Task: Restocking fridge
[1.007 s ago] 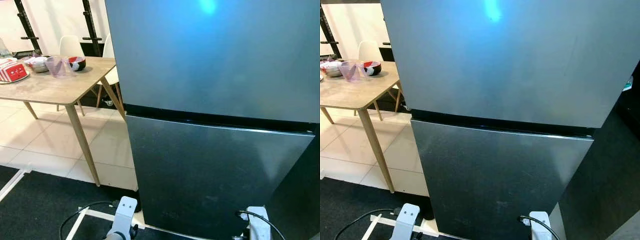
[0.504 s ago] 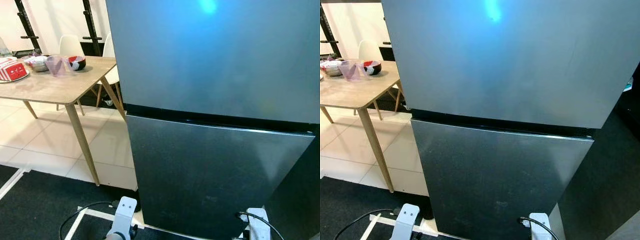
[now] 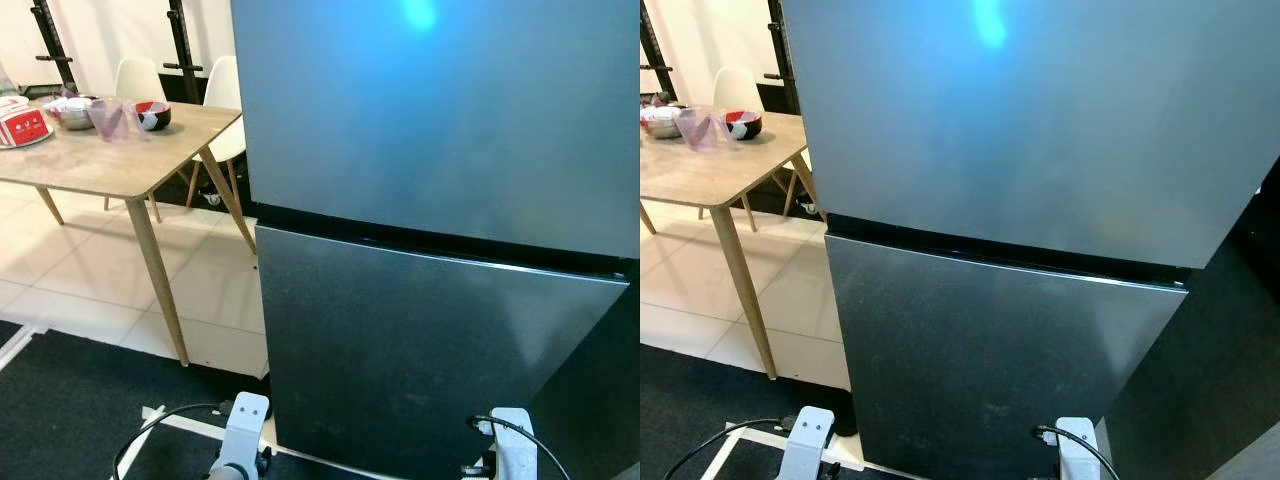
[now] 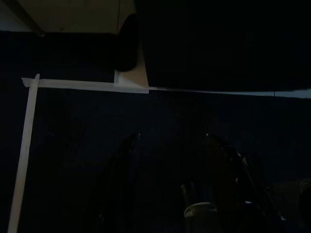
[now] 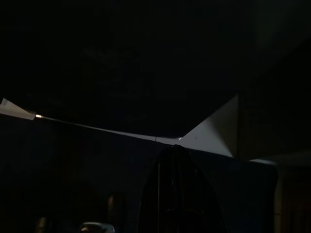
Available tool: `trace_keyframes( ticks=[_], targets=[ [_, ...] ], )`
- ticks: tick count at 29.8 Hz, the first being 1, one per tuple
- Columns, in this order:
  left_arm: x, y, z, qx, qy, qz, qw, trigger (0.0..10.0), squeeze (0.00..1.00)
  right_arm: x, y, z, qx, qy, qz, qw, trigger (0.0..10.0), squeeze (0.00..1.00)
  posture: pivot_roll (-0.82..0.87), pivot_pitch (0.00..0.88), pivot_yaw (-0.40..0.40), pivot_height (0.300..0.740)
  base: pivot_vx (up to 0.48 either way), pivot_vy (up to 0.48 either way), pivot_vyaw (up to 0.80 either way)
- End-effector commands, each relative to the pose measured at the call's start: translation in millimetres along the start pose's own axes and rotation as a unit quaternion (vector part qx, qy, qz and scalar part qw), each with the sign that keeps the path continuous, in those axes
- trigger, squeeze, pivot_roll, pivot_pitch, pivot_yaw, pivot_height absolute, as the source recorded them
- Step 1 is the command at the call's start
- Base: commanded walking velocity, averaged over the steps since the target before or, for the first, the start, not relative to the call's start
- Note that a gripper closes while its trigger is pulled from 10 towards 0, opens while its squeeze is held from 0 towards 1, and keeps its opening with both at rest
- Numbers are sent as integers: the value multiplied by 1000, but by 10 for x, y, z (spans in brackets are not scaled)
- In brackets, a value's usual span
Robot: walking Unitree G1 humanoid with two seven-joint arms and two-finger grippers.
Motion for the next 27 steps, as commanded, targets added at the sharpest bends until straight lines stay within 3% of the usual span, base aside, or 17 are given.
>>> trace_keyframes(
  ticks=[1,7,14,27],
  targets=[
    [7,14,18,-11,0,1,1000,10000,0,6,21,-7,3,0,2,1000,10000,0,16,0,-89,740,0,0,0],
    [16,53,46,-4,-7,8,1000,10000,0,33,163,-33,-3,6,25,1000,10000,0,-12,0,-78,740,0,0,0],
    [31,89,150,9,-25,12,1000,10000,0,27,145,40,-5,-6,20,1000,10000,0,-46,0,-57,740,0,0,0],
    [44,193,28,20,-17,23,999,10000,0,29,130,-82,-4,8,22,1000,10000,0,-50,0,-47,740,0,0,0]
  ],
)
Point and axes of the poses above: a point about 5 cm out from each wrist's last joint towards the gripper, its own x axis pointing out of the wrist towards the gripper, its own y axis along the axis of the wrist's last joint, z = x × y, the point moved 1 cm from there along x, pointing out of the wrist towards the gripper, and after that the axes turned 6 degrees about -x, right-handed, at the moved point
